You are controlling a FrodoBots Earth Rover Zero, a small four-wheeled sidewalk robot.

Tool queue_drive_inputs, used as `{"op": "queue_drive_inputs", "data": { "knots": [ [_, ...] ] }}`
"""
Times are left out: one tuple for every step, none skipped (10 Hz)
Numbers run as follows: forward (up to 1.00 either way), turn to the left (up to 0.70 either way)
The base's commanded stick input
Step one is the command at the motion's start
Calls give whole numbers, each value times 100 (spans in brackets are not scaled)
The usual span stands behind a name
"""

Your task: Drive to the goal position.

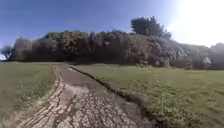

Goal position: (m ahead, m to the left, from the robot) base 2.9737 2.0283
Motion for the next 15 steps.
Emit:
{"op": "queue_drive_inputs", "data": {
  "knots": [
    [50,22],
    [50,27],
    [50,27],
    [50,27],
    [50,27],
    [50,25],
    [50,7],
    [50,0],
    [50,0],
    [50,0],
    [50,0],
    [50,0],
    [50,16],
    [50,20],
    [50,2]
  ]
}}
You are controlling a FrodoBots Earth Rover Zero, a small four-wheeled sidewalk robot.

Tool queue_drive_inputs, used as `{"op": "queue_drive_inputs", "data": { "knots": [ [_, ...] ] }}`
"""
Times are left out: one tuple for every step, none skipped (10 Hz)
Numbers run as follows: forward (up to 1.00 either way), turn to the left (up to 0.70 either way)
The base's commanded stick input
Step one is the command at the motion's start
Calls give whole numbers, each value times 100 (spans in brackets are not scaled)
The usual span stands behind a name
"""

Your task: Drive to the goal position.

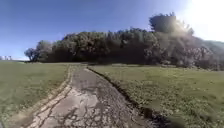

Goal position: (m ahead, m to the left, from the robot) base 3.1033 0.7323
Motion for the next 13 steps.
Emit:
{"op": "queue_drive_inputs", "data": {
  "knots": [
    [50,0],
    [50,5],
    [50,23],
    [50,13],
    [50,0],
    [50,0],
    [50,0],
    [50,0],
    [50,0],
    [50,0],
    [50,0],
    [50,0],
    [50,9]
  ]
}}
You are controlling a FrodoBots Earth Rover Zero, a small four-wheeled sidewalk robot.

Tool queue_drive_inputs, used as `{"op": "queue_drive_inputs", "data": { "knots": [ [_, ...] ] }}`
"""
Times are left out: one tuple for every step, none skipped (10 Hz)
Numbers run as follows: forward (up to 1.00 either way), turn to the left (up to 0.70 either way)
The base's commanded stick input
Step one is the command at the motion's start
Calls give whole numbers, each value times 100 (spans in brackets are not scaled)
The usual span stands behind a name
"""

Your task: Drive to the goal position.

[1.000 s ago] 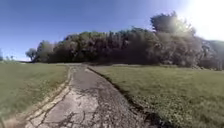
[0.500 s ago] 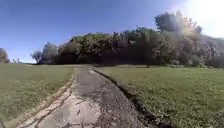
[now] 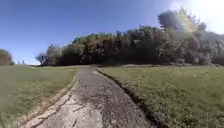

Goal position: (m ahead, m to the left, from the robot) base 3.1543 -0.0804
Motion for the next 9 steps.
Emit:
{"op": "queue_drive_inputs", "data": {
  "knots": [
    [50,27],
    [50,27],
    [50,0],
    [50,0],
    [50,0],
    [50,0],
    [50,0],
    [50,0],
    [50,0]
  ]
}}
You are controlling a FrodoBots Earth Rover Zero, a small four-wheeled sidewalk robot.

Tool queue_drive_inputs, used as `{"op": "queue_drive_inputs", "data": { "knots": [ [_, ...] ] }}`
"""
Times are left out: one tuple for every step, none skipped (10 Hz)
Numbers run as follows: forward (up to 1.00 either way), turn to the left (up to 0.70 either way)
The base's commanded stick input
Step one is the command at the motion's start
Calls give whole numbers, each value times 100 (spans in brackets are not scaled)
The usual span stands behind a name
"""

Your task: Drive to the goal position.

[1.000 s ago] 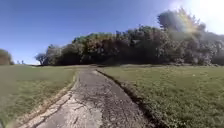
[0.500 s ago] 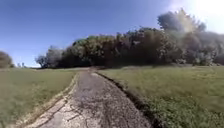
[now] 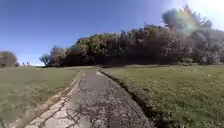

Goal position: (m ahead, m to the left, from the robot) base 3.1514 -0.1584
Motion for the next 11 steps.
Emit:
{"op": "queue_drive_inputs", "data": {
  "knots": [
    [50,0],
    [50,0],
    [50,0],
    [50,0],
    [50,22],
    [50,4],
    [50,0],
    [50,0],
    [50,0],
    [50,0],
    [50,0]
  ]
}}
